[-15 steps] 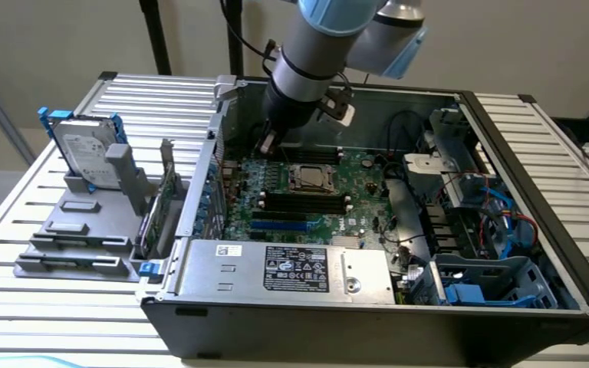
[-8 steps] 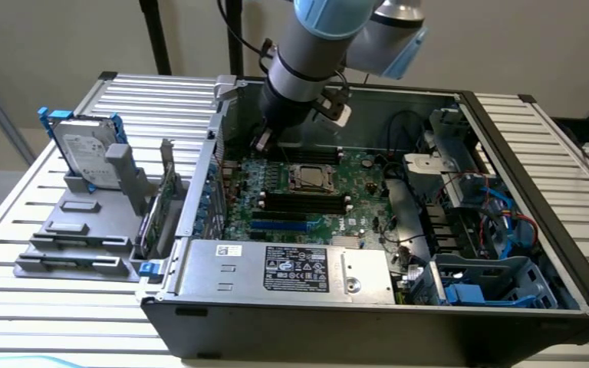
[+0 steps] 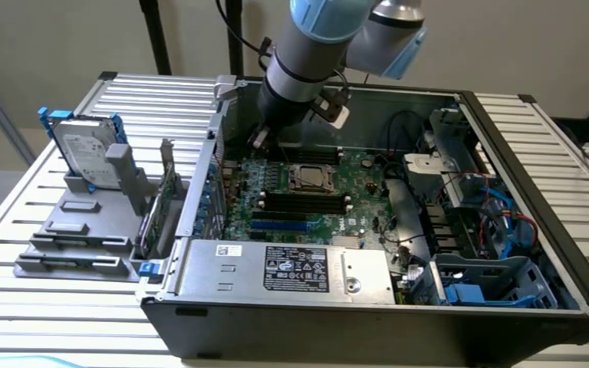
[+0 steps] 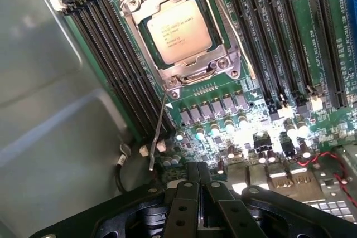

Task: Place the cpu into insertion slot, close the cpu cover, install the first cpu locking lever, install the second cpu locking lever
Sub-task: 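Install the first cpu locking lever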

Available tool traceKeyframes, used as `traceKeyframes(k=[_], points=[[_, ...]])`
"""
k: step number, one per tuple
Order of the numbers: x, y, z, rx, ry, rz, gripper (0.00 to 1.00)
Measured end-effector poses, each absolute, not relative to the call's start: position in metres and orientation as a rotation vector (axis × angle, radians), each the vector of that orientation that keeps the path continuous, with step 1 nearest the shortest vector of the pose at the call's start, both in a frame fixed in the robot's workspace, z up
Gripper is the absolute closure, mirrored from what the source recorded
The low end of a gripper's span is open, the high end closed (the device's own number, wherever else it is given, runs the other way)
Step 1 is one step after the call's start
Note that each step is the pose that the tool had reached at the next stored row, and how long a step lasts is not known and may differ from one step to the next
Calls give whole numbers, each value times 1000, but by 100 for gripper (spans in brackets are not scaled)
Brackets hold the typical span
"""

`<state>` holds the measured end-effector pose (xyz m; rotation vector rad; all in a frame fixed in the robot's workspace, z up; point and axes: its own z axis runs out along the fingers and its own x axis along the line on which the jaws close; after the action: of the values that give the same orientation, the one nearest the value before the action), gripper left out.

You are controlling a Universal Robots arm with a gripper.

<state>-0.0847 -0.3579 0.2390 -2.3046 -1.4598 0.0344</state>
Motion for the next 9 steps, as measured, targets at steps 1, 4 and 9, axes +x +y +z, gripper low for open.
traceKeyframes(k=[1, 4, 9], points=[[-85, -358, 239, -2311, -1447, 31, 89], [-85, -358, 239, -2325, -1412, 25, 89], [-85, -358, 239, -2339, -1365, 11, 89]])
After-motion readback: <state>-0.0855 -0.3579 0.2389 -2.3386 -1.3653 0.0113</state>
